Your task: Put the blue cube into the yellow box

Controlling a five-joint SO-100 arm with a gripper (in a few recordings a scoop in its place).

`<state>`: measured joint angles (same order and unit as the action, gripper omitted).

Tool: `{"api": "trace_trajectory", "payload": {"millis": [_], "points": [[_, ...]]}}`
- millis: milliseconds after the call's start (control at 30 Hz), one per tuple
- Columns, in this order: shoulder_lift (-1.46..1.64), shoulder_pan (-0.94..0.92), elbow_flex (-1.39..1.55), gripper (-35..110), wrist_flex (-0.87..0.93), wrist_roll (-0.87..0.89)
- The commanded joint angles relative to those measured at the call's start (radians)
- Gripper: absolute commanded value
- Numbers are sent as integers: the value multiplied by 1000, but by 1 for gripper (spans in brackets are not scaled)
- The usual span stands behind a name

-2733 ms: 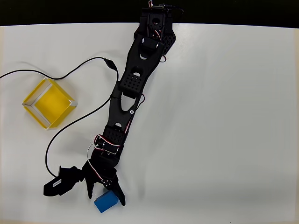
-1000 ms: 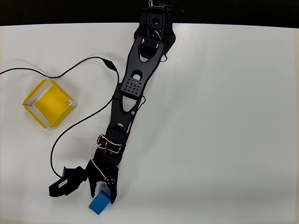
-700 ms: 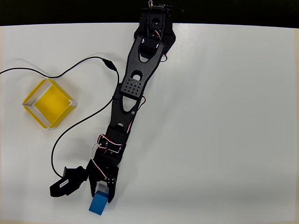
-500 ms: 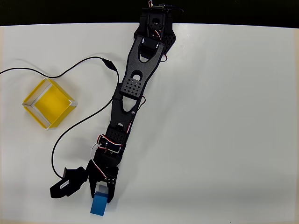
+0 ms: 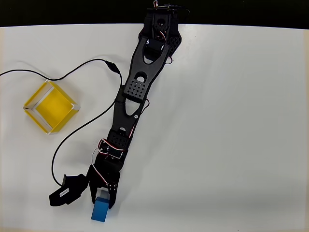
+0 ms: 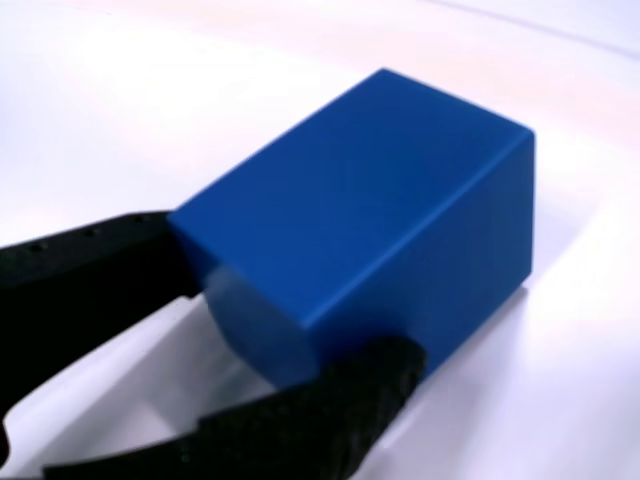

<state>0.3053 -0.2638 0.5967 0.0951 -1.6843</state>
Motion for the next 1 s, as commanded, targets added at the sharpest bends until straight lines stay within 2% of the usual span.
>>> {"api": "trace_trajectory", "payload": {"millis": [0, 333, 733, 967], "points": [[383, -51, 71, 17, 49, -14], [736, -140, 373, 17, 176, 43], [1358, -295, 1012, 17, 281, 112], [1672, -382, 1284, 17, 318, 97]]}}
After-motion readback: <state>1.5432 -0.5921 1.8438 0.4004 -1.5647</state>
